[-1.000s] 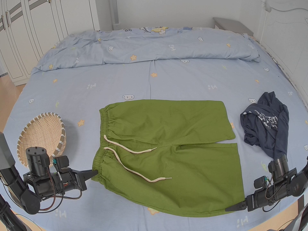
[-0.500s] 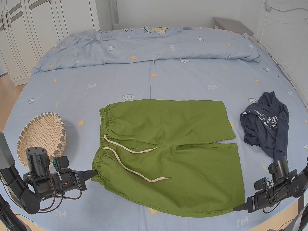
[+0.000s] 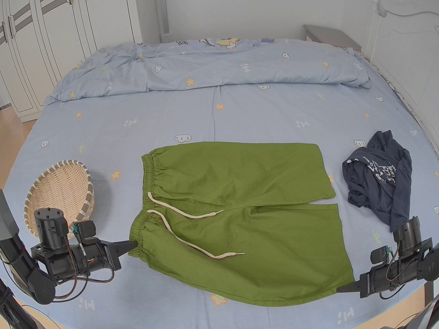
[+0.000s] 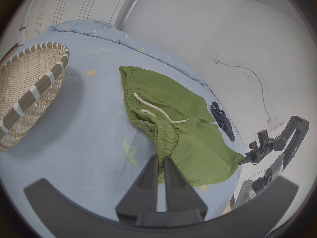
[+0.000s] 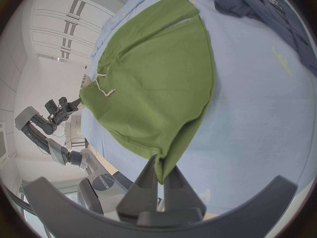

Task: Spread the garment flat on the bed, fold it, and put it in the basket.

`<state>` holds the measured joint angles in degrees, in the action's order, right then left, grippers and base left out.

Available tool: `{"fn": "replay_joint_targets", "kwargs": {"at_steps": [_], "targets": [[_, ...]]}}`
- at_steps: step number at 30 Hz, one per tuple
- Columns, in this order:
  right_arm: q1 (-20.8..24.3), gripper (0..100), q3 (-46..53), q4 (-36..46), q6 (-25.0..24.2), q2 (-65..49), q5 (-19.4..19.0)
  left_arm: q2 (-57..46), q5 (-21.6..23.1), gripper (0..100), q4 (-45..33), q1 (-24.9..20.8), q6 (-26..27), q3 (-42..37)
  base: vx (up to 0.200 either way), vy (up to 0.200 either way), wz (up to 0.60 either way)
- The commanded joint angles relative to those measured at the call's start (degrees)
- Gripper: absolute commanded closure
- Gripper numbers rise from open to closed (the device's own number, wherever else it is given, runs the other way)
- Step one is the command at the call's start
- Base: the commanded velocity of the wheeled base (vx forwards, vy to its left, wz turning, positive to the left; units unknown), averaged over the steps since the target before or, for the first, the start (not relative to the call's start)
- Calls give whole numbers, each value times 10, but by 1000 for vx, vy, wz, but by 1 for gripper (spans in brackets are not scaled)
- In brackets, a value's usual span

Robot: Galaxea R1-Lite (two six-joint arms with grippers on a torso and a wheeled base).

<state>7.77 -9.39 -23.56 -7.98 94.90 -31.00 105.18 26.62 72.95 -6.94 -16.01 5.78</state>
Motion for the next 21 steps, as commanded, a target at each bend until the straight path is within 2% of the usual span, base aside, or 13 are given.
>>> {"fn": "replay_joint_targets", "kwargs": {"at_steps": [1,6,10,13,18,21], "targets": [[-13,100,-4,-1,0,-48,-6,-25,26,100,-1,5,-10,-2,0,0,0],[-12,100,-8,-1,-29,-89,-14,-44,73,100,0,29,-19,-3,0,0,0],[-10,100,-19,0,-42,-124,-15,-48,80,100,-6,34,-31,4,0,0,0],[-6,100,-45,9,-71,-151,-14,-52,80,100,-19,36,-52,19,0,0,0],[-7,100,-115,70,-92,-174,-15,-67,80,100,-38,41,-135,64,0,0,0],[-6,100,-147,91,-93,-188,-15,-79,79,100,-56,39,-162,89,0,0,0]]}}
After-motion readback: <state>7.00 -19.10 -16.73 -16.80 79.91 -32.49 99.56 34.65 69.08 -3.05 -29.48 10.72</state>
